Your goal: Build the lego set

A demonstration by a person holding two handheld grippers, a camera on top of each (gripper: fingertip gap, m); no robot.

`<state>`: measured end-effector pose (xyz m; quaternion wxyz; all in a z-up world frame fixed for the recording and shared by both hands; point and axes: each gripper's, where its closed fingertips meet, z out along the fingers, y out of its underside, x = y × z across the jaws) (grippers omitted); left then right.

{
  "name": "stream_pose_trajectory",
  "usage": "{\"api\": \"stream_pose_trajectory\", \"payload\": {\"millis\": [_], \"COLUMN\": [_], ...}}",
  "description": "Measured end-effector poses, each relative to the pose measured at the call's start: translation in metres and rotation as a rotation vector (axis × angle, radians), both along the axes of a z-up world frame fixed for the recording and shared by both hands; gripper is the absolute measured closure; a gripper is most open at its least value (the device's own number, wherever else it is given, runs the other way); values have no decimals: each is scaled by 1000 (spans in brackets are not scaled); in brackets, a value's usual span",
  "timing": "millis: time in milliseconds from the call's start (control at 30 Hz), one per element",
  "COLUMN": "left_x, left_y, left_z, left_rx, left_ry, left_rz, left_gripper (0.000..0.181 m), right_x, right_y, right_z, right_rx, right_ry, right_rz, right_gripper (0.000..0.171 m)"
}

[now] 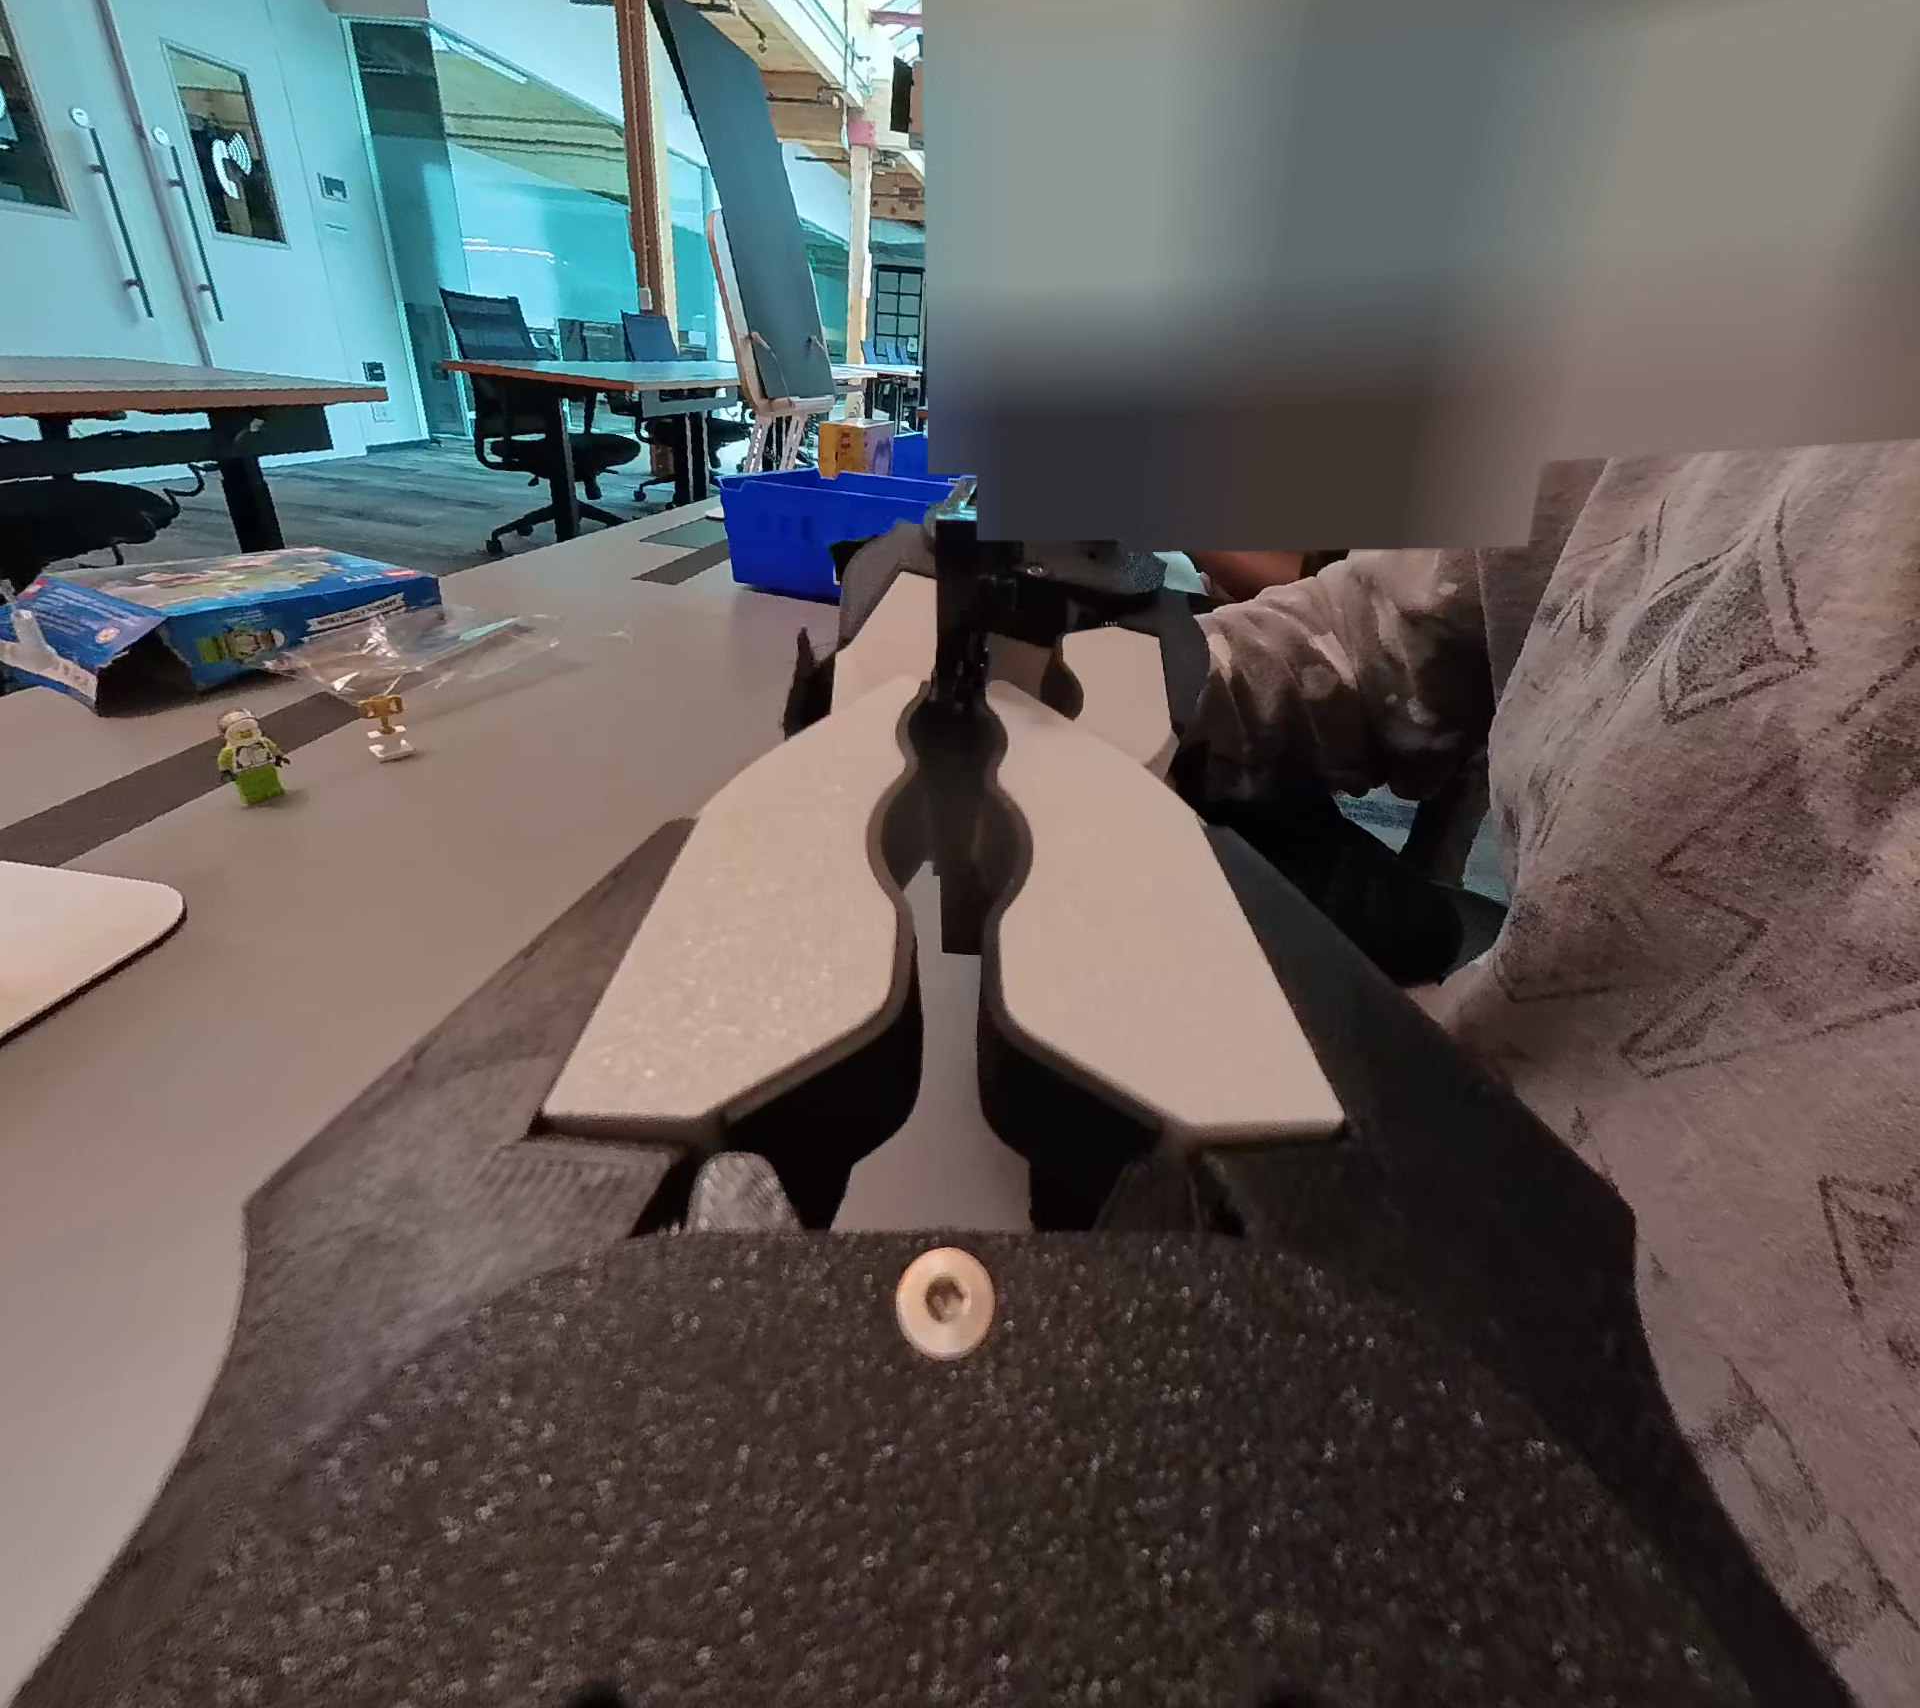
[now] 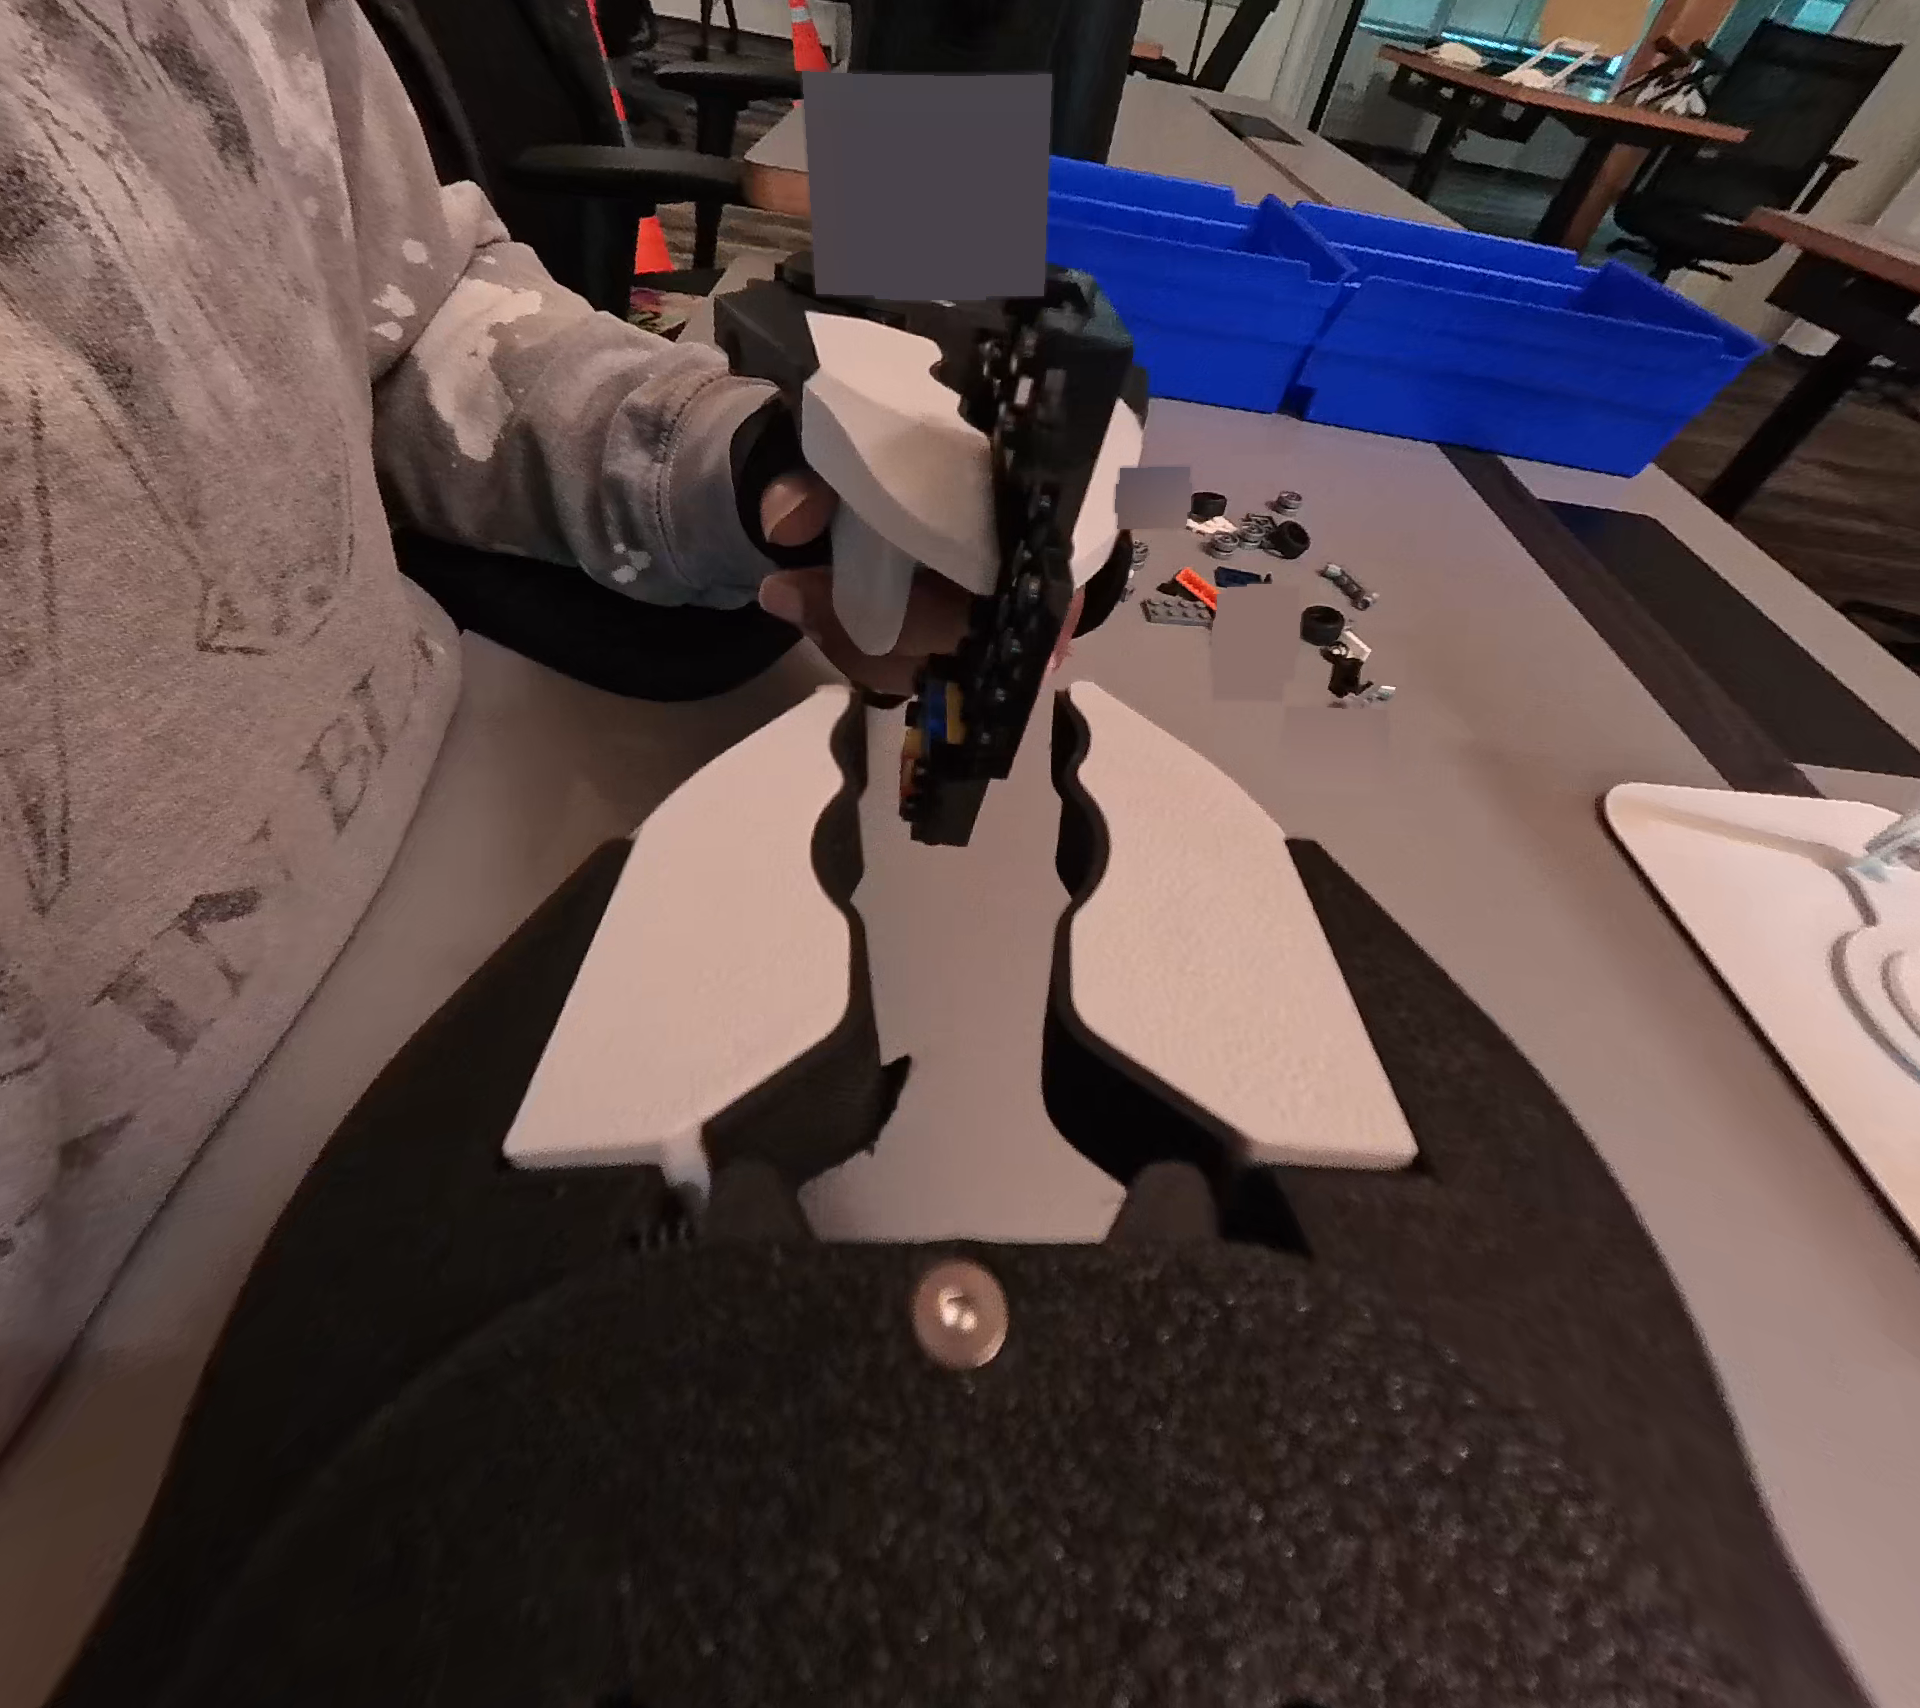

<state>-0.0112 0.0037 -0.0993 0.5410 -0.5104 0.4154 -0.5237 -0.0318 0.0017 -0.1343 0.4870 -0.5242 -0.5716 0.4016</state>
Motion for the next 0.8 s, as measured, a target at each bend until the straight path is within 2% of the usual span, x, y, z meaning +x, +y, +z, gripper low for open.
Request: {"api": "stream_pose_trajectory", "payload": {"millis": [267,667,733,800], "left_x": [-1,0,-1,-1], "left_y": [-3,7,8,9], "left_z": [2,-10,-9,-10], "left_rx": [19,-20,-28,-22], "left_ry": [-10,21,11,21], "left_rz": [-9,17,19,23], "left_gripper": [175,176,176,176], "right_x": [-3,-2,1,4], "right_y": [1,8,8,9], "right_z": [2,-10,-11,-6], "right_rx": [-56,-143,-125,-154], "right_ry": [51,27,24,63], "right_rz": [18,-13,-19,-31], "right_gripper": [157,157,144,151]}}
